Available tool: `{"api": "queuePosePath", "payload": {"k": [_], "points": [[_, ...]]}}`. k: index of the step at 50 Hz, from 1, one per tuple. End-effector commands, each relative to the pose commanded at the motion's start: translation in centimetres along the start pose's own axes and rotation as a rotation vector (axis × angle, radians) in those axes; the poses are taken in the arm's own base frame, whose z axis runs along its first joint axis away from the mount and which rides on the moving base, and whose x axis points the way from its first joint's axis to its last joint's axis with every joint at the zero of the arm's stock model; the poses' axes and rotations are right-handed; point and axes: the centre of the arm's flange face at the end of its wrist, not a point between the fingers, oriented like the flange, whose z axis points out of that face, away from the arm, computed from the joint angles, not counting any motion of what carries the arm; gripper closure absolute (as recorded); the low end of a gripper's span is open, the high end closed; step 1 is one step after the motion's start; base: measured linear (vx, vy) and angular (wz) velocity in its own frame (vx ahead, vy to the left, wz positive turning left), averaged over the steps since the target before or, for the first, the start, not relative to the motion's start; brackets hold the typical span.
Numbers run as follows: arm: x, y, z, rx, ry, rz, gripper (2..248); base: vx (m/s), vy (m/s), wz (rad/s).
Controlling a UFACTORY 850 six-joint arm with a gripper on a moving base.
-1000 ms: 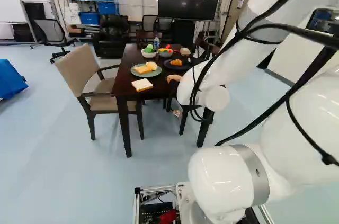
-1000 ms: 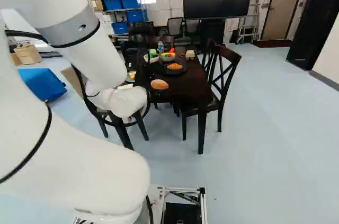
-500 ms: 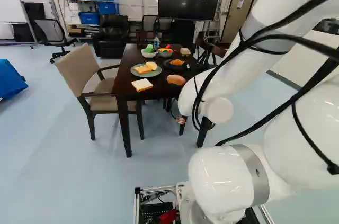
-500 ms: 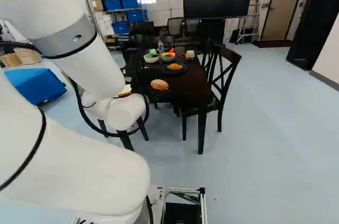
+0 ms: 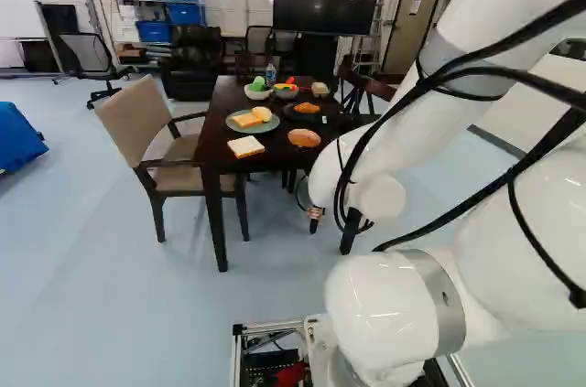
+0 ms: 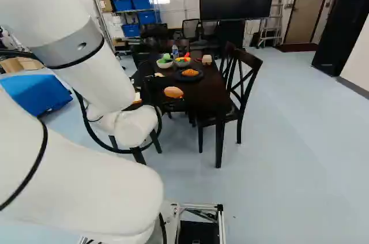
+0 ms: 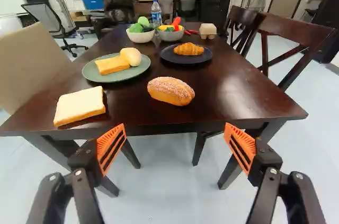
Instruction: Move the croissant to the empty plate
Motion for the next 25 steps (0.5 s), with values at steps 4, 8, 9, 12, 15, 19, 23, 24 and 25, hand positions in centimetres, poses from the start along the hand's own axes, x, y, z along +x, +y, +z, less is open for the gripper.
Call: {"api": "queuePosePath", "payload": {"k": [4, 8, 9, 12, 15, 19, 23, 24, 25], "points": [[0.00, 0.00, 0.00, 0.000, 0.000, 0.000, 3, 0.000, 0.000, 0.000], [0.00, 0.00, 0.00, 0.000, 0.000, 0.000, 3, 0.000, 0.000, 0.000], [0.00, 0.00, 0.00, 0.000, 0.000, 0.000, 3, 0.000, 0.000, 0.000], [0.00, 0.00, 0.00, 0.000, 0.000, 0.000, 3, 0.000, 0.000, 0.000], [0.00, 0.00, 0.00, 0.000, 0.000, 0.000, 3, 0.000, 0.000, 0.000], [0.00, 0.00, 0.00, 0.000, 0.000, 0.000, 3, 0.000, 0.000, 0.000], [0.00, 0.00, 0.00, 0.000, 0.000, 0.000, 3, 0.000, 0.000, 0.000], [0.00, 0.00, 0.00, 0.000, 0.000, 0.000, 3, 0.000, 0.000, 0.000], [0.00, 0.00, 0.00, 0.000, 0.000, 0.000, 3, 0.000, 0.000, 0.000]]}}
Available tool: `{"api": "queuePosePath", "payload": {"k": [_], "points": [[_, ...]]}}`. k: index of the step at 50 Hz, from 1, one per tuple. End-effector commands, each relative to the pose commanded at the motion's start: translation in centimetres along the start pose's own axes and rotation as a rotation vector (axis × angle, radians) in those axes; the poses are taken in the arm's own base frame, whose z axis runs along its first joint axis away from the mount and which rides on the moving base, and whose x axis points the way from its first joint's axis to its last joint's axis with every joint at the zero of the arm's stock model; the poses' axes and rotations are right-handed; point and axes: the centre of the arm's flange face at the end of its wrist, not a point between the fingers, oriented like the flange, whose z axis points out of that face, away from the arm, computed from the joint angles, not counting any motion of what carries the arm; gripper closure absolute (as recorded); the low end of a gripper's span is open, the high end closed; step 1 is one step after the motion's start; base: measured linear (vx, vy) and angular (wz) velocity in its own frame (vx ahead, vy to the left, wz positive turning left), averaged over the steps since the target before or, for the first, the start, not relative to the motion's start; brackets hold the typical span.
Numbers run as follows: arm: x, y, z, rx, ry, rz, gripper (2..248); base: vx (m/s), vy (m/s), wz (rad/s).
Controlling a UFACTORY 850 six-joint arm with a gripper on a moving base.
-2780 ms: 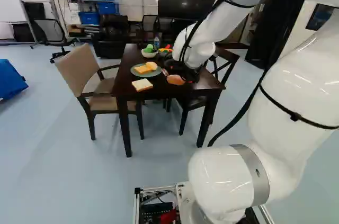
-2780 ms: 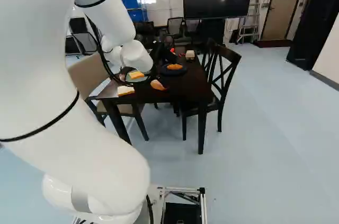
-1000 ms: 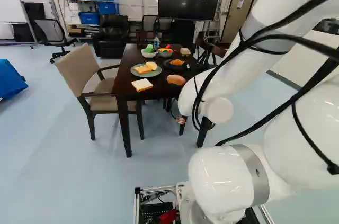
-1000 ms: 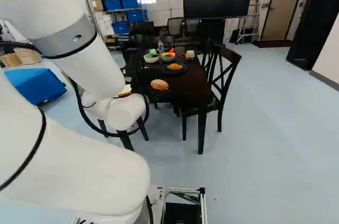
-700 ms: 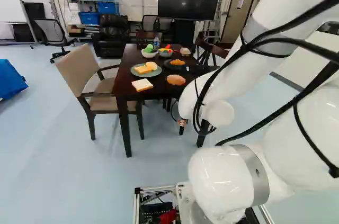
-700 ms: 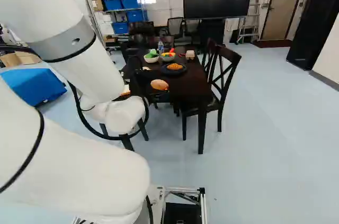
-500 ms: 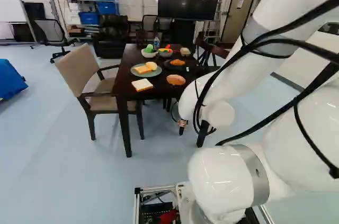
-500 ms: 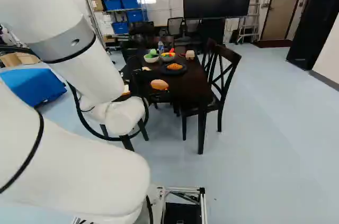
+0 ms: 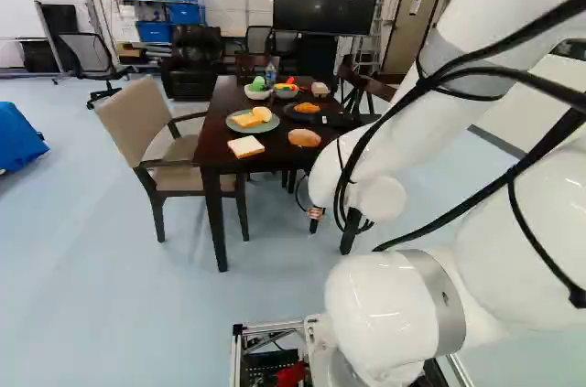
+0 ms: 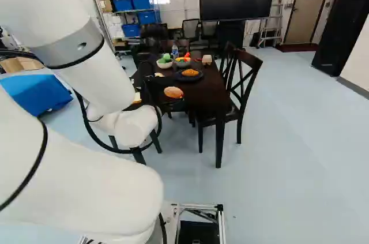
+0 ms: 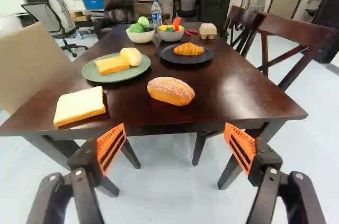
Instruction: Move the croissant to the empty plate
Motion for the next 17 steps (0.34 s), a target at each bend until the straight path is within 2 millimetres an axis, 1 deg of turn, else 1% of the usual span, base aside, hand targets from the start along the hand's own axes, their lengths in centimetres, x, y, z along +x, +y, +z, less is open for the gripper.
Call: {"api": "queuePosePath", "payload": {"k": [17], "points": [[0.00, 0.00, 0.00, 0.000, 0.000, 0.000, 3, 0.000, 0.000, 0.000]]}}
